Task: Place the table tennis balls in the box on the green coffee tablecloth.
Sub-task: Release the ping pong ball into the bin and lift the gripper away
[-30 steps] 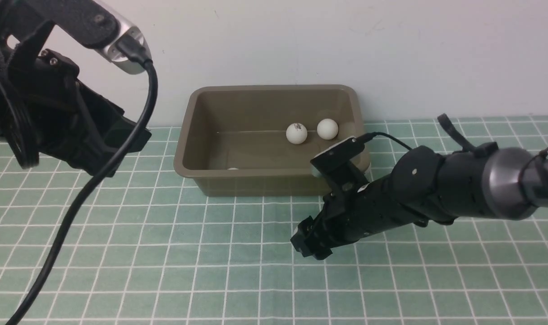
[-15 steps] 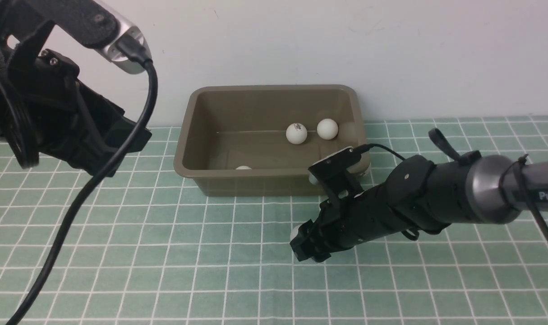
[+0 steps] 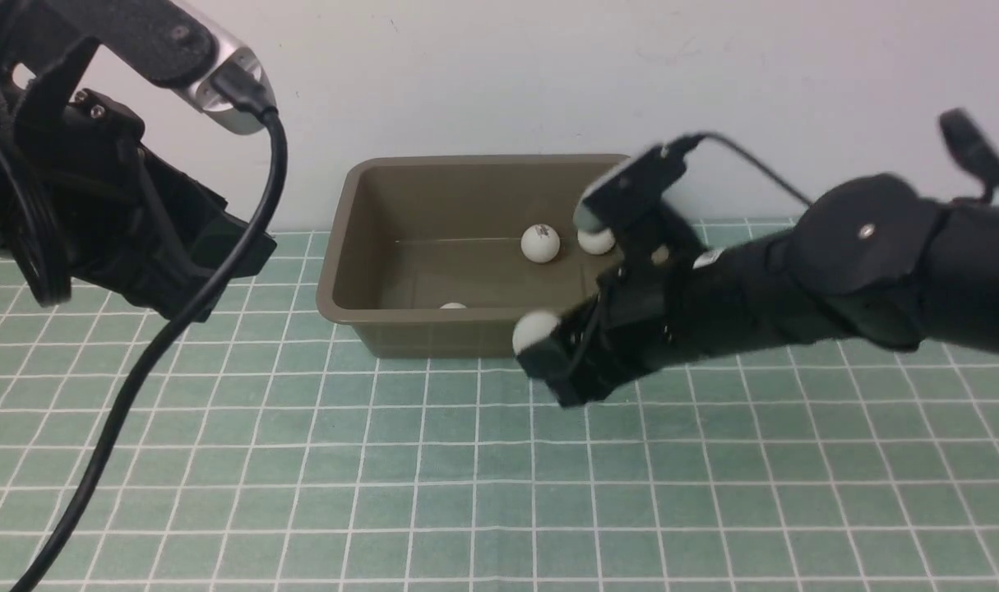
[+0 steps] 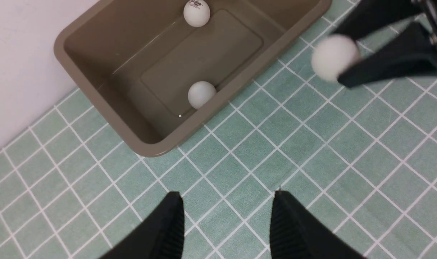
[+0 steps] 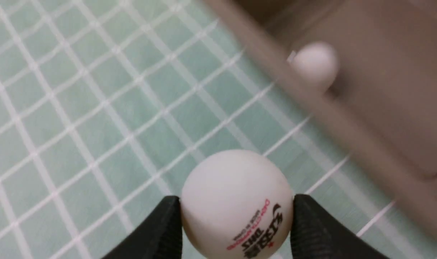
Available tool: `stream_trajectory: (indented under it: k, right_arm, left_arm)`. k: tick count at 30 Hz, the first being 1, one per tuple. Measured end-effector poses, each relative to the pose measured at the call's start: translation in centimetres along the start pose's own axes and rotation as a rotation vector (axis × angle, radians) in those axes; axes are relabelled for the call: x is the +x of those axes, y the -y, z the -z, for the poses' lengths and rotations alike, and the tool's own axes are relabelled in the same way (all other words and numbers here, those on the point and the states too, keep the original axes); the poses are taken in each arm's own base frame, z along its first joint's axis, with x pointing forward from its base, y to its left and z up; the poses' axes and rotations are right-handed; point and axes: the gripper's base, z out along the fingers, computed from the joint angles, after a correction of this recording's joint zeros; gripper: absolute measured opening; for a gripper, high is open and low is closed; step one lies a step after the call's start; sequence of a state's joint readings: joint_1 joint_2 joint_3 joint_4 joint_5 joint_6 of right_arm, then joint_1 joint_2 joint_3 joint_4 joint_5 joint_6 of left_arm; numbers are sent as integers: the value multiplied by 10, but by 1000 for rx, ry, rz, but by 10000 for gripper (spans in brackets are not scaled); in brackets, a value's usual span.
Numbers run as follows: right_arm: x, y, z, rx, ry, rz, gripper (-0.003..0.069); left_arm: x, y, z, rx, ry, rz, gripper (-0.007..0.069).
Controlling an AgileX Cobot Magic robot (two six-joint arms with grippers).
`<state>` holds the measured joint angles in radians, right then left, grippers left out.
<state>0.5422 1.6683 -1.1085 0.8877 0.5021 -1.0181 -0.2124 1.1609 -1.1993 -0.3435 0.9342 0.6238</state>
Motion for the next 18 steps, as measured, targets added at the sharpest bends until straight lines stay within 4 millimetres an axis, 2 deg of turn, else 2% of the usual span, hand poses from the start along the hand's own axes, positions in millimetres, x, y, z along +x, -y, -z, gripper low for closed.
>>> stream_trajectory:
  k: [4,9,14,18]
  right_arm:
    - [-25,20,3,82,94,-24,353]
    - [-39,61,-20,87,110,-115,353]
    - [-38,96,-57,-17,51,-168,353]
    - [-30,101,-76,-98,-5,-159,353]
  left_arm:
    - [0,0,0,1,-1,0,300]
    - [0,0,0,1,-2,0,300]
    - [0,0,0,2,-2,0,300]
    - [0,0,0,2,-3,1,300]
